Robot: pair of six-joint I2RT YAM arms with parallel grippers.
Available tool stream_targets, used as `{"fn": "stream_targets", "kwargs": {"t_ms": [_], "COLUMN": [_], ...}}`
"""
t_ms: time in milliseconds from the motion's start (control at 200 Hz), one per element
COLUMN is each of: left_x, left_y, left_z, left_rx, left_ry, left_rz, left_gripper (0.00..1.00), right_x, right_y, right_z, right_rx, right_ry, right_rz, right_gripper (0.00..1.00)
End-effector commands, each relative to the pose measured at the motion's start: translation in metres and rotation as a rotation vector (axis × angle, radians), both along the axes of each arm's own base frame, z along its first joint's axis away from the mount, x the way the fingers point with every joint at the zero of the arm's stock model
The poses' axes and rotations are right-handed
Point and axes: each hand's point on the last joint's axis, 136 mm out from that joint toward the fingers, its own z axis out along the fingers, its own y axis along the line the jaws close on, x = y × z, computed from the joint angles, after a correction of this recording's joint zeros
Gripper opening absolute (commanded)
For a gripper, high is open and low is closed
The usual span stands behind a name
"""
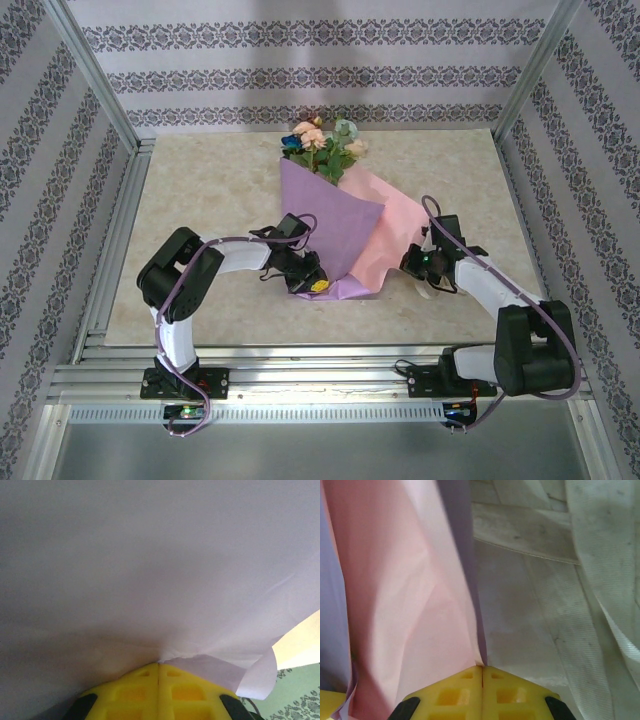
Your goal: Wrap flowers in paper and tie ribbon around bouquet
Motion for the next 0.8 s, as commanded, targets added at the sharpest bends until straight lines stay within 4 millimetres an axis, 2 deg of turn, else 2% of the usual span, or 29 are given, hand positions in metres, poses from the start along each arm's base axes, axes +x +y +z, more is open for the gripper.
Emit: {"fn": "stream_targets", "kwargs": {"t_ms": [0,150,215,260,360,535,679,759,794], "left_x": [-0.007,0.006,0.006,0.005,0.004,0.007,0.008,0.009,0.008], "left_y": [0.020,0.014,0.013,0.011,0.007,0.003,0.000,-0.002,-0.003], "left_z": [-0.023,0.015,0.023,0.024,0.021,0.022,0.026,0.035,0.037], "left_rx": [0.129,0.081,0.067,0.053,0.026,0.014,0.003,-0.006,-0.007], "left_ry": [-0.014,-0.105,-0.107,-0.096,-0.084,-0.083,-0.082,-0.096,-0.097], "left_rz": [-0.025,-0.002,0.002,-0.001,0.008,0.008,0.003,0.002,-0.001], "left_gripper": [0.05,0.08,0.09,0.09,0.09,0.09,0.09,0.09,0.09], "right_x": [0.001,-0.004,-0.006,-0.009,-0.020,-0.048,-0.054,-0.055,-0.056], "right_y": [-0.002,-0.010,-0.010,-0.009,-0.001,0.022,0.030,0.041,0.048], "right_z": [-0.004,-0.010,-0.007,-0.003,0.006,-0.005,-0.019,-0.017,-0.012], "right_rx": [-0.006,-0.049,-0.043,-0.034,0.032,0.137,0.188,0.211,0.221], "right_ry": [-0.009,0.014,0.004,0.001,0.000,0.046,0.067,0.075,0.062], "right_rz": [0.025,0.019,0.015,0.000,-0.061,-0.128,-0.170,-0.152,-0.134], "right_gripper": [0.00,0.00,0.21,0.31,0.42,0.47,0.48,0.47,0.44]}}
